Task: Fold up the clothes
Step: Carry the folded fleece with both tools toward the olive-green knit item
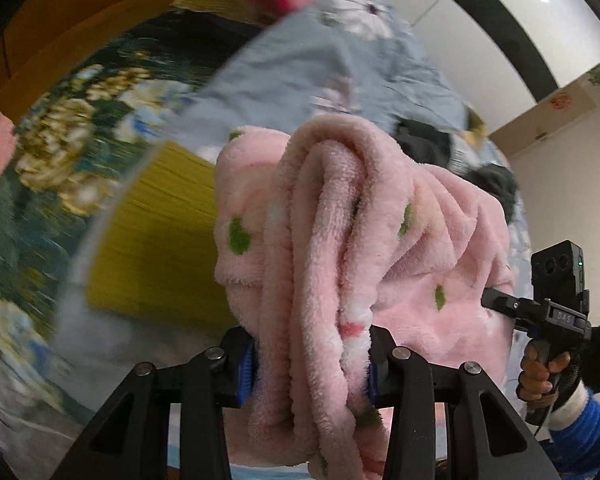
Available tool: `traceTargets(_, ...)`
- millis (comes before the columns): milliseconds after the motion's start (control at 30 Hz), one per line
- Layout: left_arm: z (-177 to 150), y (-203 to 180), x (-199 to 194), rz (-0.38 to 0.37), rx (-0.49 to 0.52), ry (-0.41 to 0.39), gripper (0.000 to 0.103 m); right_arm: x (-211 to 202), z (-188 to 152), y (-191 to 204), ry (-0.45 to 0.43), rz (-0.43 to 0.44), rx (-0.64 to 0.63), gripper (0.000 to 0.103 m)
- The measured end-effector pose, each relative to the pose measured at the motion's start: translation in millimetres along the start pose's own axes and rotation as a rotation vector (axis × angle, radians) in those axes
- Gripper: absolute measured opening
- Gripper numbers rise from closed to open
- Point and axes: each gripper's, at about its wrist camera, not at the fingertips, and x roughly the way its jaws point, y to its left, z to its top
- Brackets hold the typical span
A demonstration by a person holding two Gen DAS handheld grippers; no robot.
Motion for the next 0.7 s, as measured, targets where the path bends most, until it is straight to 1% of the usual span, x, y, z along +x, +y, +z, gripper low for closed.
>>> traceTargets(100, 30, 51, 6, 0.028, 0.008, 0.034, 0.044, 57, 16, 15, 0.023, -0.001, 0.025, 0.038)
traceTargets(233, 63, 97, 24, 0.038, 0.02, 0.065, 0.044, 118, 34, 22, 0.032, -0.01, 0.05, 0.038)
traceTargets(300, 75, 116, 40, 0.019, 0.022, 0.084, 0.044, 130, 39, 14, 0.027, -0.021, 0.066, 0.038)
traceTargets(433, 85, 140, 72, 0.014, 0.042, 0.133, 0.044, 154, 40, -15, 0.024, -0.047, 0.138, 0.038)
traceTargets(500, 90, 155, 90, 0.003, 0.035, 0.146, 0.045, 167, 39, -28, 0.026, -0.075, 0.162, 0.039)
traceTargets(533, 92, 161, 96, -0.011, 0.021, 0.149, 0.048, 170, 39, -32, 0.021, -0.075, 0.169, 0.039)
traceTargets(633, 96, 172, 104, -0.047, -0.006, 0.153, 0.053, 175, 41, -40, 0.012, -0.068, 0.188, 0.043)
traceTargets(700, 95, 173, 98, -0.076, -0.017, 0.159, 0.054, 174, 47, -38, 0.017, -0.086, 0.171, 0.046)
